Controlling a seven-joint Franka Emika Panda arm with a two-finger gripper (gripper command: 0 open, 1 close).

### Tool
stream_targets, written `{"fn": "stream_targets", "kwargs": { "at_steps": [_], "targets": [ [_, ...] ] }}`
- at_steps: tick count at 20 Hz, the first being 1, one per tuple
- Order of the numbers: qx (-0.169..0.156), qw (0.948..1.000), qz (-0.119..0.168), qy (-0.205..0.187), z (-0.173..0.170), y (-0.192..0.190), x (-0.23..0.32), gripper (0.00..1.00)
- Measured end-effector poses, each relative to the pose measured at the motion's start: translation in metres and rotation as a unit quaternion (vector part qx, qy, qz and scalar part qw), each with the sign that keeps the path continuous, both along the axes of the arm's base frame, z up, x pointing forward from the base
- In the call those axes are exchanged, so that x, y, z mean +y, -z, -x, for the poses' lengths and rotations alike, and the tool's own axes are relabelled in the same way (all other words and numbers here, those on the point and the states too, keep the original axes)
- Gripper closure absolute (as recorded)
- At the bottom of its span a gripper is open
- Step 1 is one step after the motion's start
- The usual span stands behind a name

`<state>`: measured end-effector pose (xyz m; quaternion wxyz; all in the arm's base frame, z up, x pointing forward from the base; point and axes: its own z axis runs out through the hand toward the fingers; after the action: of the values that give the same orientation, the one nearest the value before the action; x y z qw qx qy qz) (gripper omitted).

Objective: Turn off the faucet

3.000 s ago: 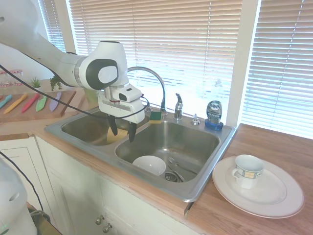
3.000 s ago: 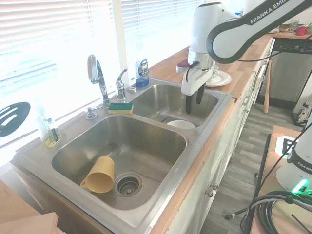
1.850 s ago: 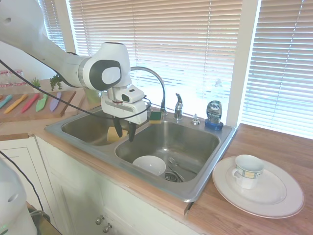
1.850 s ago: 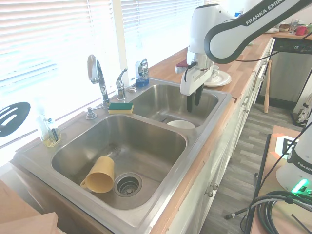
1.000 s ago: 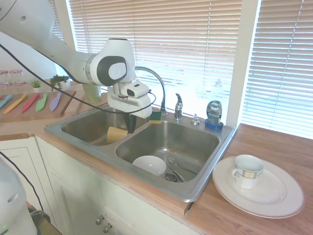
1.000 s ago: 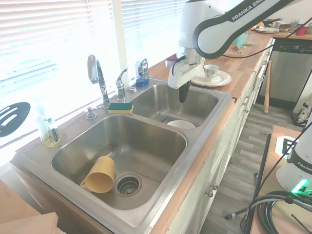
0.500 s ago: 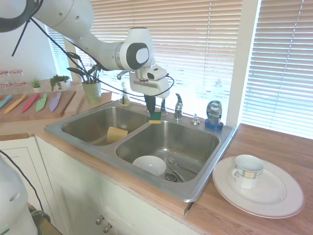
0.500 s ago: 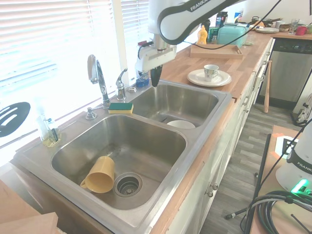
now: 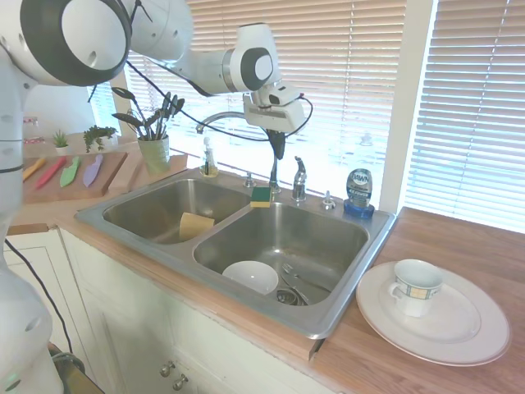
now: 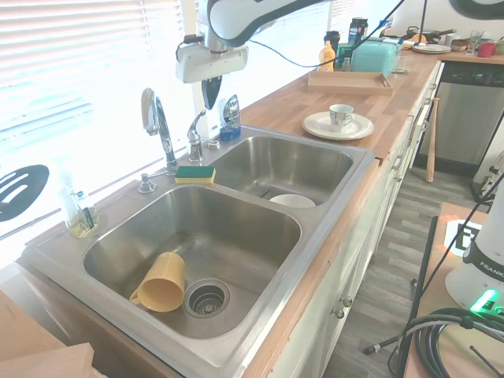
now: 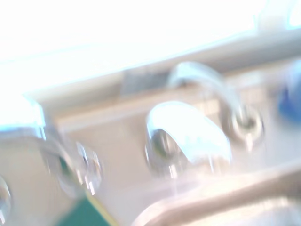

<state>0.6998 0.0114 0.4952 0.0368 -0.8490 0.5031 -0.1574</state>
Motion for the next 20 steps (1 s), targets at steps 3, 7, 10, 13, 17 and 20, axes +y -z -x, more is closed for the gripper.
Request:
{"fn": "stream_targets", "kwargs": {
  "at_steps": [3, 7, 10, 13, 17, 20],
  "targets": [
    [-0.007, 0.9999, -0.001, 0.01, -0.024, -0.005, -0.002, 1.0],
    [-0.006, 0.9998, -0.004, 0.018, -0.048, 0.016, -0.008, 1.0],
    [0.004, 0.9998, -0.003, 0.02, -0.059, 0.036, -0.009, 1.0],
    [0.013, 0.9997, -0.007, 0.019, -0.062, 0.046, -0.006, 1.0],
    [0.019, 0.9996, -0.007, 0.018, -0.061, 0.046, -0.003, 1.0],
    [0.019, 0.9996, -0.006, 0.02, -0.061, 0.046, -0.006, 1.0]
  ]
}}
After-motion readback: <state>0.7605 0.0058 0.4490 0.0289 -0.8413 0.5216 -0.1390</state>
